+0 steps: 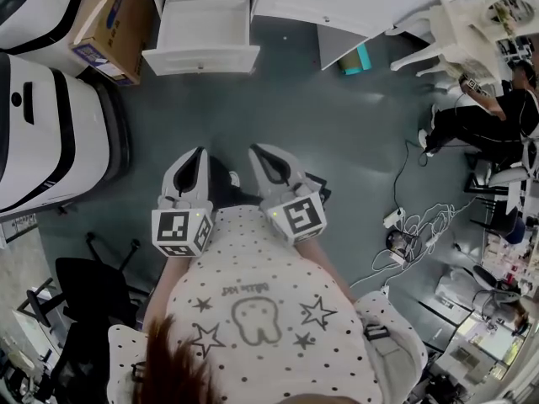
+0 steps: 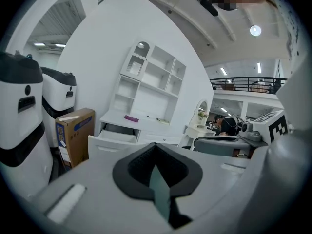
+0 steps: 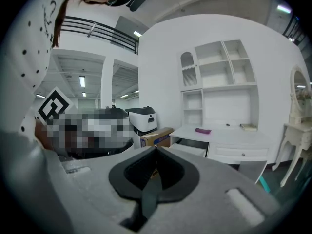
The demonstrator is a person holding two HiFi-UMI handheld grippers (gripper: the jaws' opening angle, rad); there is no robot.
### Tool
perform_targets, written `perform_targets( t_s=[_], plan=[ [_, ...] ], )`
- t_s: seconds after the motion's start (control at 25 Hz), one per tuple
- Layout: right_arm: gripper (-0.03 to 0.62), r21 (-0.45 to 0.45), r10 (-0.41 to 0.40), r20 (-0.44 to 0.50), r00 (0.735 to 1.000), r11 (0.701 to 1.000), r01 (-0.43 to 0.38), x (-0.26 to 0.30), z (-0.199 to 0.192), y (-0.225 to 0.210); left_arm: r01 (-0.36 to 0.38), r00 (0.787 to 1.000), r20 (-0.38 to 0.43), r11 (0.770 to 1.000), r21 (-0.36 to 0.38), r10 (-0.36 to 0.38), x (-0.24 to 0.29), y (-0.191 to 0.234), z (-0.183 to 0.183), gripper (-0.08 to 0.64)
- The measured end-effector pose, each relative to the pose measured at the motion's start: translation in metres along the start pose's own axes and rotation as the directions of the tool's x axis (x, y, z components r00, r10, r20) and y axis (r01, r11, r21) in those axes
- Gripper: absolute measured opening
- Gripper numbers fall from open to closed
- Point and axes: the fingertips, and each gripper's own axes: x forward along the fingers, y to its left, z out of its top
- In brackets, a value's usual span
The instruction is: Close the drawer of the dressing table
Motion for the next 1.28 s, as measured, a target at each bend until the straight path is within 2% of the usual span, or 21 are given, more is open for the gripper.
perform_targets(
  t_s=[0.36, 0.64, 0.84, 1.08, 1.28],
  plan=[
    [-0.003, 0.011, -0.030, -0.001, 1.000, 0.999, 0.031, 0.040, 0.004, -0.017, 0.030, 0.999, -0.019, 1.000, -0.004, -0.030, 0.034, 0.029, 0.011, -0.003],
    [-0.003, 0.005, -0.045, 0.012, 0.999, 0.999, 0.045, 0.105, 0.041, -0.032, 0.050, 0.999, 0.000, 0.999, 0.003, -0.050, 0.075, 0.077, 0.062, -0.003],
    [-0.003, -0.003, -0.085, 0.007, 0.996, 0.996, 0.085, 0.137, 0.059, -0.042, 0.093, 0.996, 0.003, 0.995, 0.030, -0.093, 0.101, 0.098, 0.087, -0.003],
    [-0.004, 0.019, -0.166, -0.005, 0.986, 0.986, 0.166, 0.150, 0.048, -0.067, 0.092, 0.996, 0.018, 0.995, 0.043, -0.092, 0.115, 0.118, 0.096, -0.003],
    [-0.004, 0.026, -0.166, -0.006, 0.986, 0.986, 0.167, 0.161, 0.050, -0.067, 0.092, 0.996, 0.010, 0.995, 0.031, -0.093, 0.121, 0.128, 0.100, -0.005]
  ],
)
